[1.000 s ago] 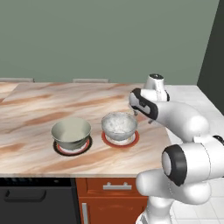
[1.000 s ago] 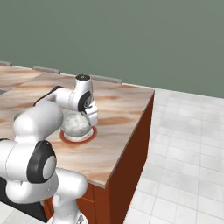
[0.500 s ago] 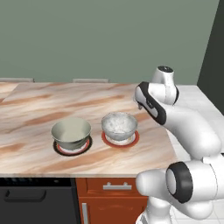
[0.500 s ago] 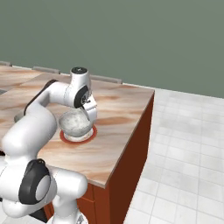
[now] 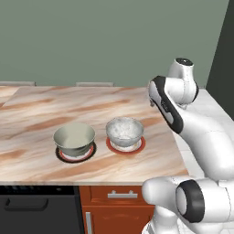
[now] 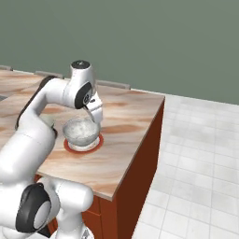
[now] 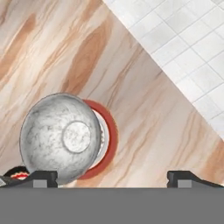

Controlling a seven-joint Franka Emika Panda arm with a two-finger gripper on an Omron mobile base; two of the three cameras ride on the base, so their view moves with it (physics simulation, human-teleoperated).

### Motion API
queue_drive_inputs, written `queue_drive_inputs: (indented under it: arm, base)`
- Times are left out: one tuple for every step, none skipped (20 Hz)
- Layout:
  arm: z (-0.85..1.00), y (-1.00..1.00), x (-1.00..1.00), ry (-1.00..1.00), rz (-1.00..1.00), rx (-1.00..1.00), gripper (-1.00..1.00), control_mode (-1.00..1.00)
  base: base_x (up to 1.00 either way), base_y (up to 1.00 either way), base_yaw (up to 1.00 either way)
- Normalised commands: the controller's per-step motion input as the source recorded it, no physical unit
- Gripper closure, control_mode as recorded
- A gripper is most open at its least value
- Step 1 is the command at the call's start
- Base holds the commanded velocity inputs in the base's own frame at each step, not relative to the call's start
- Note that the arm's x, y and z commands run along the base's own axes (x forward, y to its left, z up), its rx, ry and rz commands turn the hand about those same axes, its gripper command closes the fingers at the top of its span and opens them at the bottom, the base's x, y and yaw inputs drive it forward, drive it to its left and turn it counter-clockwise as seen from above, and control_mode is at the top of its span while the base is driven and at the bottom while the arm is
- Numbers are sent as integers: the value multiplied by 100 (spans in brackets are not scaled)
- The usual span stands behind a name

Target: Move the bowls from the cabinet to the plates on the dining table.

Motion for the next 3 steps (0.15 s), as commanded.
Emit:
queue_drive_inputs:
  arm:
    - [46,-11,-34,-7,1,0,-100,-100]
    - [46,-10,-33,-6,1,0,-100,-100]
    - [46,-11,-34,-6,1,0,-100,-100]
  base:
    - [0,0,0]
    - [0,0,0]
    - [0,0,0]
